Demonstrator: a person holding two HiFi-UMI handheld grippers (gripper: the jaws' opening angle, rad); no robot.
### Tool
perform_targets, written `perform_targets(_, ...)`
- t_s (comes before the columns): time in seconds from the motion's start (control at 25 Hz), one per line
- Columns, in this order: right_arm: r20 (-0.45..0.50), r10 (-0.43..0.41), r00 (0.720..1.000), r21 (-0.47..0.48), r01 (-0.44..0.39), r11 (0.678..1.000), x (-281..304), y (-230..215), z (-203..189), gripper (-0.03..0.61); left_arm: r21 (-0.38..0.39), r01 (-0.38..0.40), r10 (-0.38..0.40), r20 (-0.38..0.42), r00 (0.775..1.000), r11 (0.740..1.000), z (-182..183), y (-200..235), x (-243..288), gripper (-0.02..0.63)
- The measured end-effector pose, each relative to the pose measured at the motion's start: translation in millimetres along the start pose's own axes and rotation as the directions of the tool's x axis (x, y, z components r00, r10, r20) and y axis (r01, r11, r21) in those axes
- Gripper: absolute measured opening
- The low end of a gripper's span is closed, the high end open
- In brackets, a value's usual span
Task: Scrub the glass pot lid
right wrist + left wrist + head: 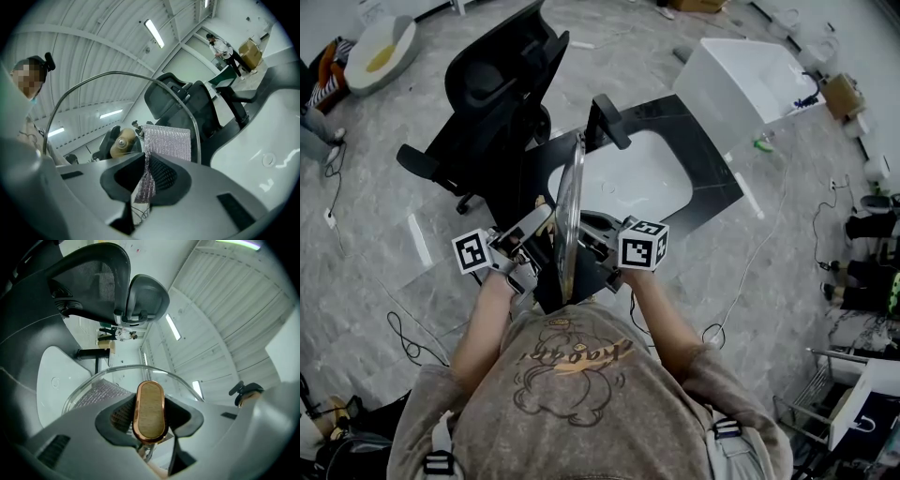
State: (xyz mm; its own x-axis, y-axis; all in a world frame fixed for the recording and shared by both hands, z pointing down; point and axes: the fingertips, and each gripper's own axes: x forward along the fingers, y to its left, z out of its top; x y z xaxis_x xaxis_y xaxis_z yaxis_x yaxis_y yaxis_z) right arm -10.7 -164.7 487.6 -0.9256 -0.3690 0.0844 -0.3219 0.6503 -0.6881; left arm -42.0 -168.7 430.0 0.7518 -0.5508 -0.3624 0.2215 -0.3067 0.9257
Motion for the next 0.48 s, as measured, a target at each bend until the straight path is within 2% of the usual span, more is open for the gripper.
perform_targets(0.2, -0.052, 0.071, 0.996, 0.027, -0.070, 0.997, -3.5, 19.1, -19.7, 0.054, 0.003, -0.012, 0.012, 0.026, 1.000, 1.000, 6.3, 3.3, -2.5, 0.178)
perform_targets(0.48, -0.117, 0.189, 0.975, 0.060, -0.183, 0.981, -10.1, 62.5, -47.7, 0.054, 0.016, -0.024, 0.023, 0.066, 0.998, 1.000, 17.9, 5.5, -11.0, 0.178)
